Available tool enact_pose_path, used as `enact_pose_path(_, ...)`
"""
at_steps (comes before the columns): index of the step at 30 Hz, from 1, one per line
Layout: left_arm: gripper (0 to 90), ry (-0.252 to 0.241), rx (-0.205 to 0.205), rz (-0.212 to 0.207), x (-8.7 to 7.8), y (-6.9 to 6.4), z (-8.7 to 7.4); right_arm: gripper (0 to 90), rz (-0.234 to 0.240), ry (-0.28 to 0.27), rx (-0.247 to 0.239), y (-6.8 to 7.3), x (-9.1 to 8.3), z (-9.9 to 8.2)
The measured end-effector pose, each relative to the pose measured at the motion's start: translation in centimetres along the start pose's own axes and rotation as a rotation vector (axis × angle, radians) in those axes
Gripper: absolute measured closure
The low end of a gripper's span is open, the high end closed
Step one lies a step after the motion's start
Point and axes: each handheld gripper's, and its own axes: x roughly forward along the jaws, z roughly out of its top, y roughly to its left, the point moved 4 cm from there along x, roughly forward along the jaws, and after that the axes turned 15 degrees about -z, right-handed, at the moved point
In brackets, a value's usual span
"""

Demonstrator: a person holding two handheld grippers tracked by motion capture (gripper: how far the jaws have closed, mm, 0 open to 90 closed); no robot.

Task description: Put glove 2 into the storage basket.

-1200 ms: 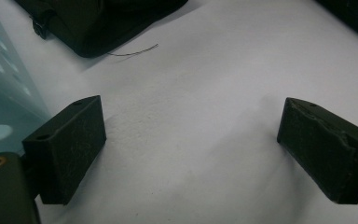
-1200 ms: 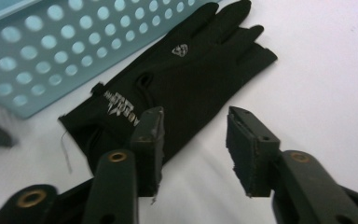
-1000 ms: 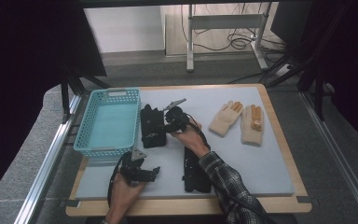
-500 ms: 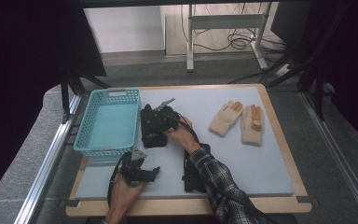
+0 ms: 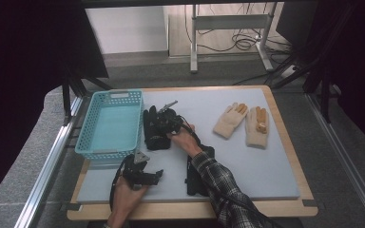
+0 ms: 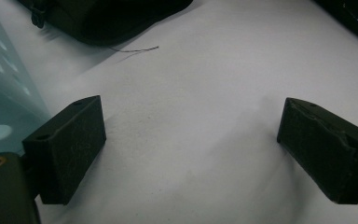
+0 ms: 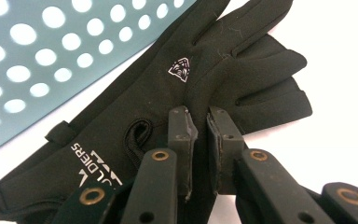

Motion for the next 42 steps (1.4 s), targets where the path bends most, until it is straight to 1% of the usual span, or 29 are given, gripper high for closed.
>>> enact_pose_path(3, 8.1, 0.0, 0.0, 0.0, 0.0, 0.0, 0.0, 80.5, 0.035, 0.011, 0.045, -0.4, -0.3, 0.0)
enact_pose_path(5, 8.0, 0.0, 0.0, 0.0, 0.0, 0.0, 0.0, 80.5, 0.045, 0.006, 0.062, -0.7, -0.8, 0.1)
enact_pose_path(7, 8.0, 0.0, -0.001, -0.001, 0.0, 0.0, 0.0, 80.5, 0.036, -0.002, 0.061, -0.8, -1.4, 0.3)
enact_pose_path(12, 8.0, 0.0, -0.001, 0.0, 0.0, 0.0, 0.0, 80.4, 0.045, -0.043, 0.072, -1.2, -3.5, 1.0)
enact_pose_path(19, 8.0, 0.0, 0.0, 0.0, 0.0, 0.0, 0.0, 80.3, 0.058, -0.071, 0.086, -1.8, -6.4, 1.2)
enact_pose_path(26, 8.0, 0.002, 0.001, 0.0, 0.0, 0.0, 0.0, 80.2, 0.072, -0.088, 0.121, -2.7, -8.7, 0.6)
enact_pose_path(35, 8.1, 0.001, 0.001, 0.001, 0.0, 0.0, 0.0, 80.1, 0.068, -0.105, 0.123, -3.0, -11.3, -0.8)
enact_pose_path(41, 8.1, -0.004, -0.002, 0.001, 0.0, 0.0, 0.0, 80.1, 0.075, -0.117, 0.157, -3.4, -13.2, -2.1)
enact_pose_path(42, 8.0, -0.004, -0.002, 0.001, 0.0, 0.0, 0.0, 80.1, 0.075, -0.117, 0.157, -3.4, -13.2, -2.1)
